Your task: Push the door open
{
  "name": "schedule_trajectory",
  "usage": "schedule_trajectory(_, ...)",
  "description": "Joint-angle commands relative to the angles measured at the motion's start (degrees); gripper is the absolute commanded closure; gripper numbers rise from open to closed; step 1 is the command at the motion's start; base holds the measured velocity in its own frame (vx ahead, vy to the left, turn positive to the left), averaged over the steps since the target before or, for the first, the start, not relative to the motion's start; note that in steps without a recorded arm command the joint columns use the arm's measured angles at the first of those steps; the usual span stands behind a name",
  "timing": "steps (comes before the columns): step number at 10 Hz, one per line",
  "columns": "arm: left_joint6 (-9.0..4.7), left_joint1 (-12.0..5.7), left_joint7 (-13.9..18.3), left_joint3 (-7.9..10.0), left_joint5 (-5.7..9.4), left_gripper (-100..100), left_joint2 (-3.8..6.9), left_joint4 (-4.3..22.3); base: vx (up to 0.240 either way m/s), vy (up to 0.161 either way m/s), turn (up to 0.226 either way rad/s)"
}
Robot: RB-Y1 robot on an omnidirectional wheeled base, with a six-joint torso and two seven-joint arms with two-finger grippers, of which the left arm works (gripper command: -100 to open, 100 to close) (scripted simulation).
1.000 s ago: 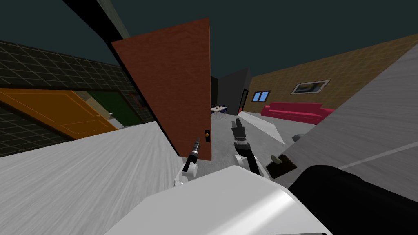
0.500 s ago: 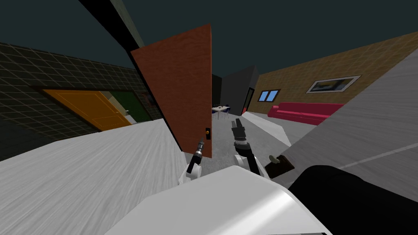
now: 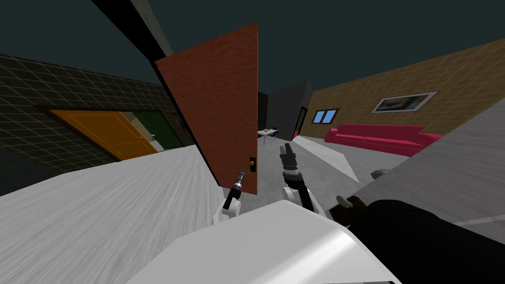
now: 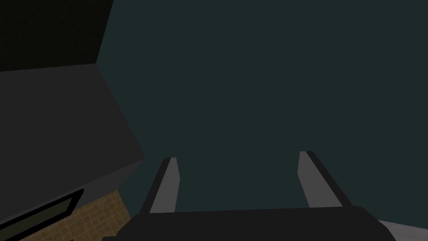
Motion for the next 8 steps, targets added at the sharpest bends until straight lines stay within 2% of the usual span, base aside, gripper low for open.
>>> schedule_trajectory(1,0.02,-0.04,-0.16,0.17,-0.12,-100,0.38,0.07,0.189,-0.059,-0.005)
schedule_trajectory(3,0.06,-0.6,-0.19,0.58,-0.18,-100,-0.29,0.52,0.156,-0.132,-0.016)
schedule_trajectory(5,0.1,-1.05,-0.2,0.92,-0.22,-100,-2.1,0.9,0.142,-0.159,-0.02)
schedule_trajectory(6,0.12,-1.25,-0.21,1.07,-0.24,-100,-3.37,1.06,0.051,-0.159,-0.02)
schedule_trajectory(7,-0.11,-1.28,-0.27,1.01,-0.26,-100,-2.83,1.39,0.021,-0.074,0.003)
schedule_trajectory(8,-0.11,-1.28,-0.27,1.01,-0.26,100,-2.83,1.39,0.001,0.007,0.004)
